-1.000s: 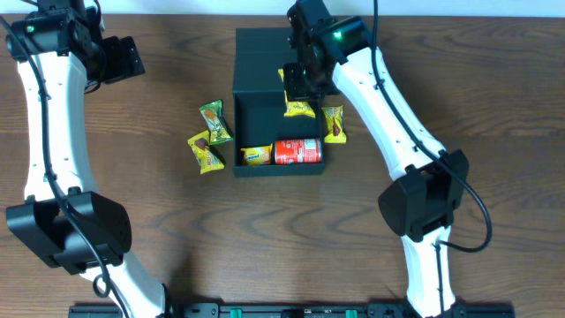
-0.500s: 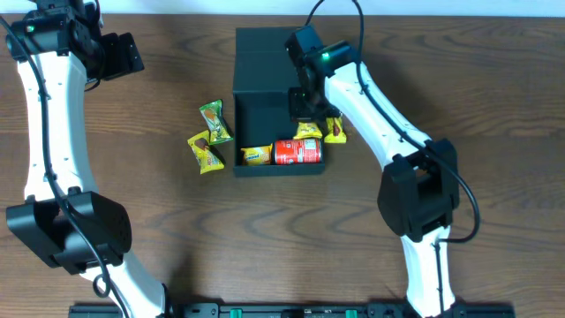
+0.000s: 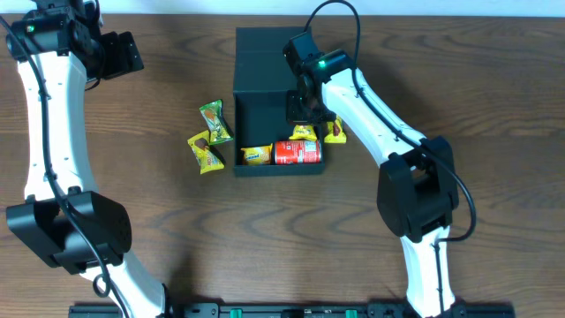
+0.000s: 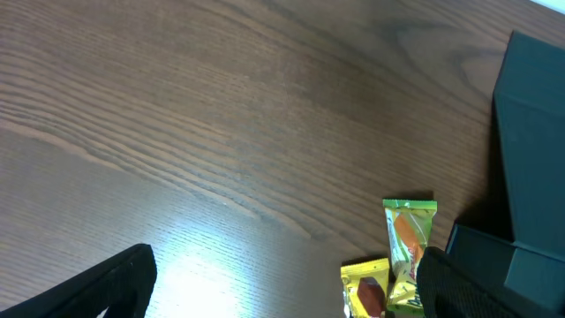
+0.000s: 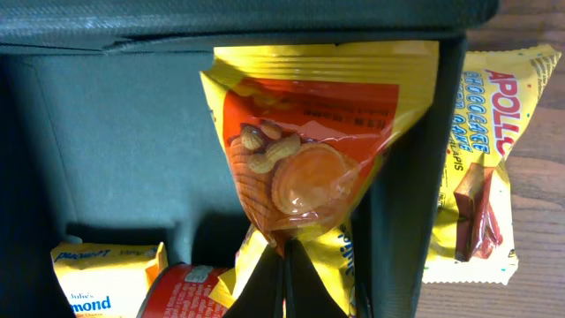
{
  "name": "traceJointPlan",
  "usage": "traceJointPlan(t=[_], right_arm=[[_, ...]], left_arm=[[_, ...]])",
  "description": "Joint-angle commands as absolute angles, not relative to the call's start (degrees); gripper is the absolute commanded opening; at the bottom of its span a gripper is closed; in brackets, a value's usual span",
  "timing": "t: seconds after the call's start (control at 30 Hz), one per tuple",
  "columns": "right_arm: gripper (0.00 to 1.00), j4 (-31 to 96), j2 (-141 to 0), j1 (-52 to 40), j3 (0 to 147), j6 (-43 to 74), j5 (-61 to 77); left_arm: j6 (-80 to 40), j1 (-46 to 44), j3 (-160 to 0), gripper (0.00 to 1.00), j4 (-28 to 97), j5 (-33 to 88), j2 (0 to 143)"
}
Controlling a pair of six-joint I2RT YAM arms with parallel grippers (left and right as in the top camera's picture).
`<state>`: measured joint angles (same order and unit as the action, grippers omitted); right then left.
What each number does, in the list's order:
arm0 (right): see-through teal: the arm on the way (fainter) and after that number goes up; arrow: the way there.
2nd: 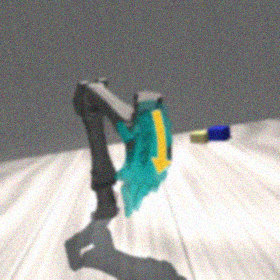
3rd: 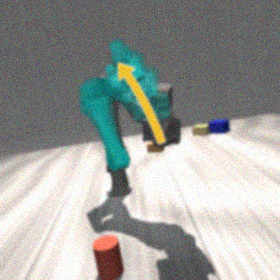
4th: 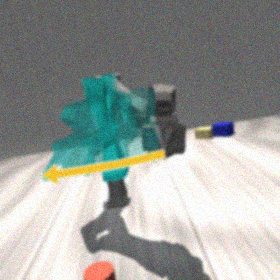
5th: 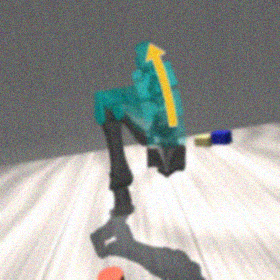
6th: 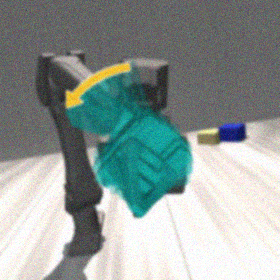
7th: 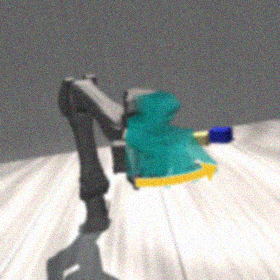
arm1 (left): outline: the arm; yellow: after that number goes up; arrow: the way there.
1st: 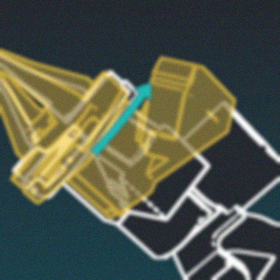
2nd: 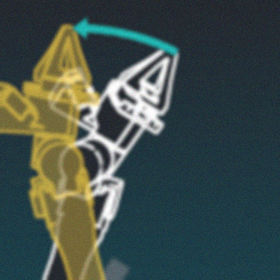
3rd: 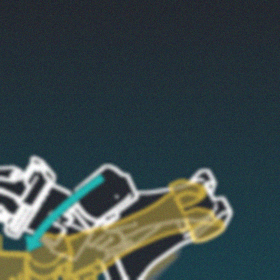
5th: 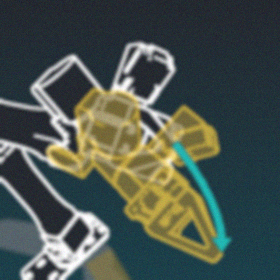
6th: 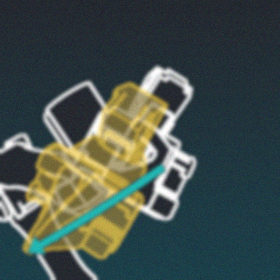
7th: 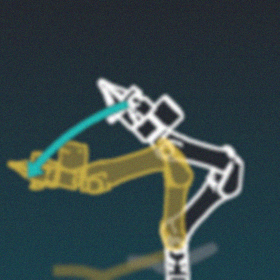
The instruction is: Pack container
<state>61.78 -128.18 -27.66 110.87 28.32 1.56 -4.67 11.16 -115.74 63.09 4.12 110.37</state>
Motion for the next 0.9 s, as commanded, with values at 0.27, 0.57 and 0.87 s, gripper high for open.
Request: traceJointPlan(t=[0.27, 0.57, 0.87], right_arm=[[0.08, 63.7, -127.8, -27.8, 110.4, 29.8, -0.7], [0.20, 62.7, -127.7, -27.8, 110.6, 29.8, -0.6], [0.08, 72.6, -126.9, -27.2, 129.1, 27.6, -5.1]], left_arm=[[-5.1, 11.2, -115.7, 0.95, 63.1, 4.0, 111.4], [-4.6, 11.2, -115.7, 0.95, 63.1, 4.1, 111.4], [-4.6, 11.2, -115.7, 0.95, 63.1, 4.1, 111.4]])
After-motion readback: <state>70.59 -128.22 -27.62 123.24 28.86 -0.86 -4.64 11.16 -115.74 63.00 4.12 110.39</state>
